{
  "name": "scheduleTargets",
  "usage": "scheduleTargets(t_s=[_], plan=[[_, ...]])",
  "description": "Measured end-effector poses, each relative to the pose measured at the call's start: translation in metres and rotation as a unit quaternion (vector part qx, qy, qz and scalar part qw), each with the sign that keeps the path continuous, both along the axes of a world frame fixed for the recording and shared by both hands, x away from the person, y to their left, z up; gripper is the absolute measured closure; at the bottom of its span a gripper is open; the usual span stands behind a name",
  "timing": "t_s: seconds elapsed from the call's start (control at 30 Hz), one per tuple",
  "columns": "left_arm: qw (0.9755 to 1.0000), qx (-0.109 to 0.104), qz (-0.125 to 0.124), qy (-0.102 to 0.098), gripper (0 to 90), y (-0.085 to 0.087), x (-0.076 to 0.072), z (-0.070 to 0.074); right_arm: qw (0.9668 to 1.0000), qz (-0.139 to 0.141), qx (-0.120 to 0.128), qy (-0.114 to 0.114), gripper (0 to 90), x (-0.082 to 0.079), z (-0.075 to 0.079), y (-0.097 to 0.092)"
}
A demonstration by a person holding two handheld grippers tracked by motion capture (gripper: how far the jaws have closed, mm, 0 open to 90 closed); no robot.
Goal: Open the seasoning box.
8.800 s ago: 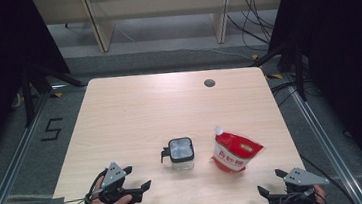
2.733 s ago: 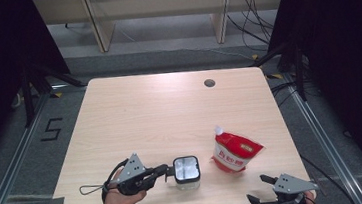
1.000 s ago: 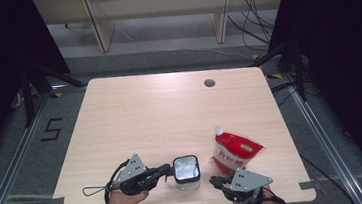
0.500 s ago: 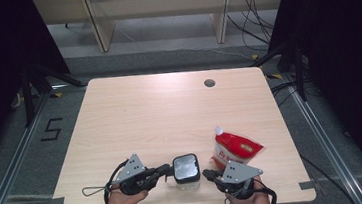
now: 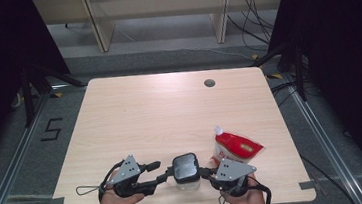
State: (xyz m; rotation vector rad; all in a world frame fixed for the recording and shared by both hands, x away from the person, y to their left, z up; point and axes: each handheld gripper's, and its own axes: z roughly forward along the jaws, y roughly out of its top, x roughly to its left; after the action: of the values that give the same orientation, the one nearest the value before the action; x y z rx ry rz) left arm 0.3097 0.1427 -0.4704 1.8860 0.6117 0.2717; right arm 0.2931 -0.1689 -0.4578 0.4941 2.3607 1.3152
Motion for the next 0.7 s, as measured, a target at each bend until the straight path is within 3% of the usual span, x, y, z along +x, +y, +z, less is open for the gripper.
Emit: scheduleTargets(t_s=[0.13, 0.4, 0.43, 0.5, 0.63, 0.7], plan=[[0.9994, 0.025, -0.022, 0.005, 45.1, 0.001, 0.002, -0.011, 1.0000, -0.003, 0.006, -0.004, 87.8, 0.000, 0.003, 0.002], [0.9979, 0.058, -0.026, -0.004, 47.9, -0.003, 0.004, -0.022, 0.9999, 0.005, 0.010, -0.012, 87.7, -0.001, 0.009, 0.006], [0.9984, 0.051, -0.024, -0.004, 48.5, -0.004, 0.003, -0.024, 0.9999, 0.004, 0.009, -0.009, 87.7, -0.001, 0.010, 0.006], [0.9978, 0.058, -0.029, -0.010, 50.2, -0.003, 0.005, -0.024, 0.9998, 0.005, 0.012, -0.014, 87.7, -0.001, 0.010, 0.007], [0.9973, 0.068, -0.027, -0.004, 51.9, -0.004, 0.008, -0.031, 0.9998, 0.005, 0.015, -0.013, 87.7, -0.001, 0.013, 0.009], [0.9978, 0.060, -0.028, 0.002, 53.1, -0.006, 0.009, -0.033, 0.9997, 0.007, 0.012, -0.018, 87.7, -0.001, 0.015, 0.011]])
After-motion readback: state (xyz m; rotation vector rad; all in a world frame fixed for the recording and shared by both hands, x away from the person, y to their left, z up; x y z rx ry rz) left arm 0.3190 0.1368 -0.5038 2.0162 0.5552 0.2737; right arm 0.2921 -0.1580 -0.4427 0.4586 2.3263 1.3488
